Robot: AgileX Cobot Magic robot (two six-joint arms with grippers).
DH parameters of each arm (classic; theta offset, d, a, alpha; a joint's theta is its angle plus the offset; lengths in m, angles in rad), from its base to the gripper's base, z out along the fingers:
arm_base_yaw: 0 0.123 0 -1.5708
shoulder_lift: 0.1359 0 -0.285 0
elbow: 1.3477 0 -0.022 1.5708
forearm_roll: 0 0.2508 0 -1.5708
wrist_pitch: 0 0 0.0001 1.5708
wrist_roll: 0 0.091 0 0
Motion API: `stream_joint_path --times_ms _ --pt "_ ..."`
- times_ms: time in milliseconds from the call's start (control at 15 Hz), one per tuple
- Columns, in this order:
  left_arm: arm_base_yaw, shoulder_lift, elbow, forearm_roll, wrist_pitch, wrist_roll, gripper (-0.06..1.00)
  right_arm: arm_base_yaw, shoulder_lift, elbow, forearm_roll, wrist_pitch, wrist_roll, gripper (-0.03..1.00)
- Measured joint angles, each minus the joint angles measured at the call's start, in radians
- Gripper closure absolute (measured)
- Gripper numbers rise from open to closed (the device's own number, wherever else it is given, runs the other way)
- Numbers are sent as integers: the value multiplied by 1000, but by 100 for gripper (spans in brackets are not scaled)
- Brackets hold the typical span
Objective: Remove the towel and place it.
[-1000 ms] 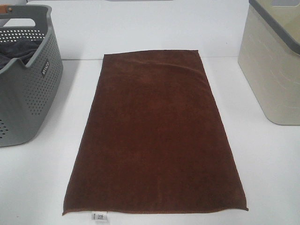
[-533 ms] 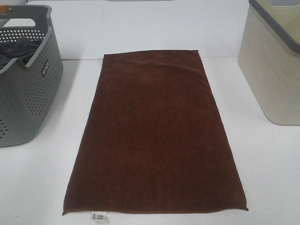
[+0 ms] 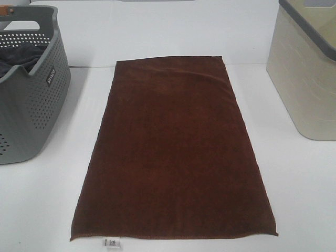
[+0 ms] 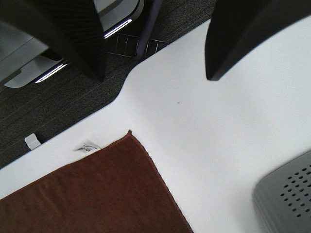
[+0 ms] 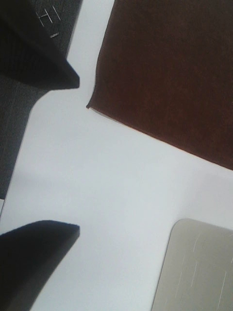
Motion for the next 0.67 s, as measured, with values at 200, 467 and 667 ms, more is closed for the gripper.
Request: stream_joint_path --times_ms 200,467,667 --pt "0 0 0 -2 0 2 37 0 0 0 -21 0 19 26" --pt "0 0 0 -39 2 63 37 0 0 0 -33 0 43 26" --pt "0 0 0 -47 5 79 37 0 0 0 -34 0 50 26"
